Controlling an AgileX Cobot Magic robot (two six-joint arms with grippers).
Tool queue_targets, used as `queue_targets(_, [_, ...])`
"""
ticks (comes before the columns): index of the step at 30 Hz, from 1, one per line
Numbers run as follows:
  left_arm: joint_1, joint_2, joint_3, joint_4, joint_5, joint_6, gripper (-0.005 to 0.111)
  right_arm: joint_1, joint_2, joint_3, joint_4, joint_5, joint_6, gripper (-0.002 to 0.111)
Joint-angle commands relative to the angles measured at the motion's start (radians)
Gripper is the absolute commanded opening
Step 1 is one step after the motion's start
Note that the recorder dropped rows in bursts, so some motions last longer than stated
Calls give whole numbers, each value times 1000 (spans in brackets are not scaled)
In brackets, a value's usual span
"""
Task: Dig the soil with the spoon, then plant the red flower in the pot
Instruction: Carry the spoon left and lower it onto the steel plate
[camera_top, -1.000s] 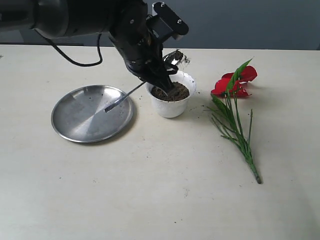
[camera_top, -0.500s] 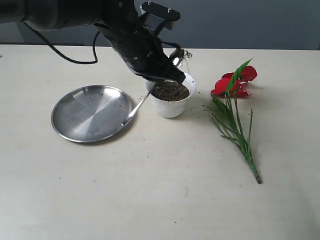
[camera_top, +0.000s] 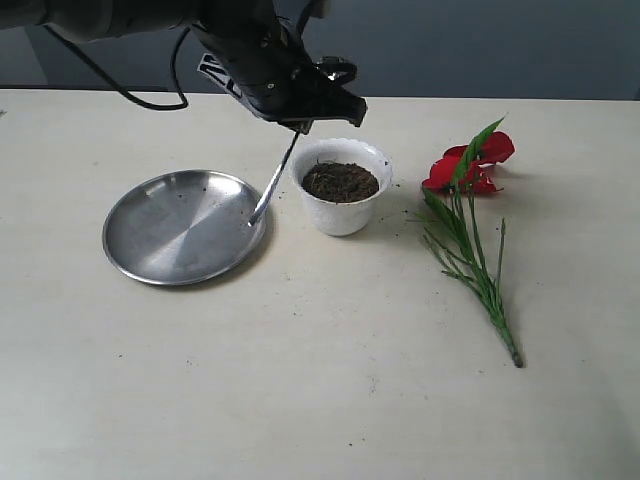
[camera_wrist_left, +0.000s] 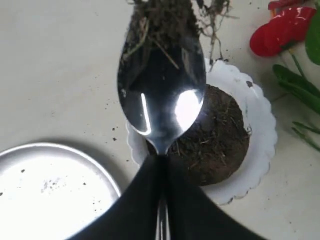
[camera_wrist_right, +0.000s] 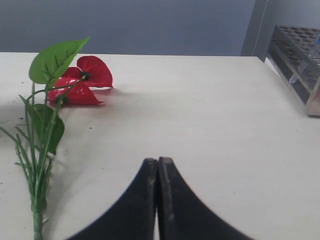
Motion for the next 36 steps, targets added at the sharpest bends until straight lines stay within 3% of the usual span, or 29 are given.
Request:
queue_targets(1, [0,-10,-9,54,-11,-82,0,-3,-3,5,0,-12,-1,0])
queue_targets(14, [2,-67,-4,313,87,-265,0,-3,-3,5,0,-12,-1,0])
queue_targets(22, [73,-82,-3,289,80,-287,0,-3,-3,5,0,-12,-1,0])
queue_targets(32, [219,-131,170,127,-65,-198,0,-3,-3,5,-2,-12,-1,0])
queue_targets(36, [241,-129,224,74,-95,-200,0,-3,-3,5,-2,-12,-1,0])
